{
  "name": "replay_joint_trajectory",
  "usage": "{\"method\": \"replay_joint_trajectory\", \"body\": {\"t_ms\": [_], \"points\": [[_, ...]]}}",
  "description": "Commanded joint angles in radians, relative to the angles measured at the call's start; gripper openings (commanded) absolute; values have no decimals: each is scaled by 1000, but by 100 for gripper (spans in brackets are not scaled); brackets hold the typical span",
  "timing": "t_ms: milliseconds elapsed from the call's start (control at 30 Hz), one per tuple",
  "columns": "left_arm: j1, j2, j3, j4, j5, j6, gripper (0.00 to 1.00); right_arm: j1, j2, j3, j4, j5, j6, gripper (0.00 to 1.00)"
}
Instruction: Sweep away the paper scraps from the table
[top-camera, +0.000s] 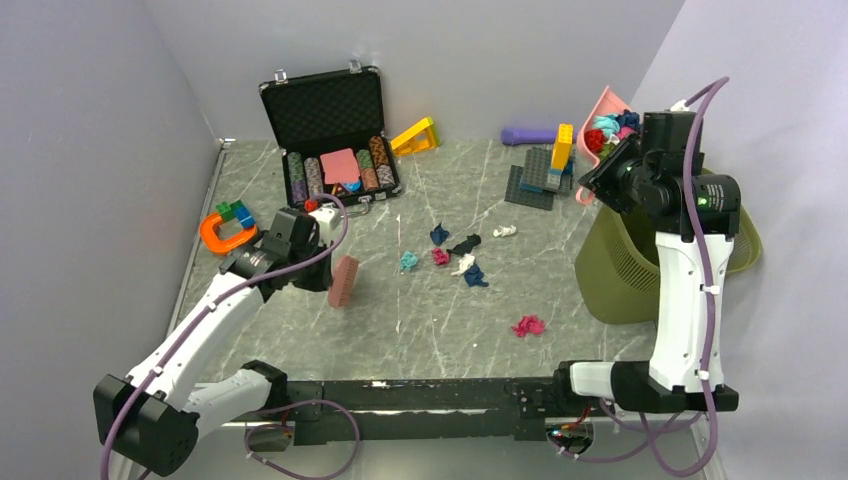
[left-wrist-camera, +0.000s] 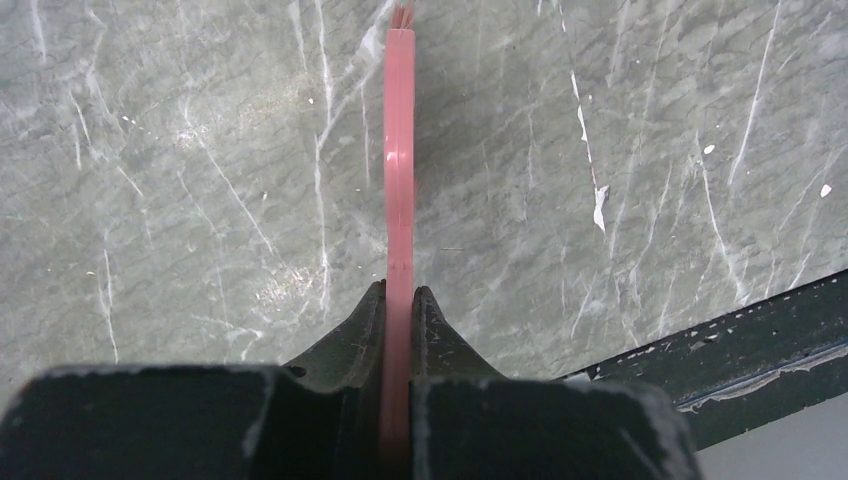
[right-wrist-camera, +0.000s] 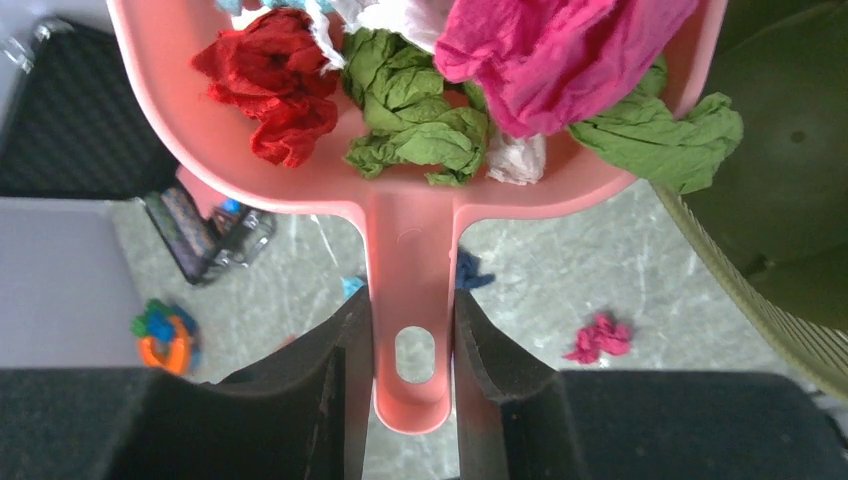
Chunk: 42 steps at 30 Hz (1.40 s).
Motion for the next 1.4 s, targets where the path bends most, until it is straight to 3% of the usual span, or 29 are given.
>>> {"method": "replay_joint_trajectory", "body": {"t_ms": [0, 233, 567, 733, 967, 1367], "points": [[4, -37, -17, 60, 18, -14, 0, -135, -57, -98, 212, -225, 51, 0], [4, -30, -26, 67, 18, -11, 0, -312, -119, -275, 412, -428, 141, 0], [2, -19, -31, 69, 24, -7, 0, -572, -373, -704, 807, -656, 345, 0], [1, -18, -33, 70, 23, -5, 0, -640, -434, -862, 1002, -771, 465, 0], [0, -17, -33, 70, 24, -1, 0, -643, -527, -936, 1134, -723, 507, 0], [-13, -3, -32, 68, 17, -2, 0, -643, -573, -995, 1126, -620, 519, 0]]}}
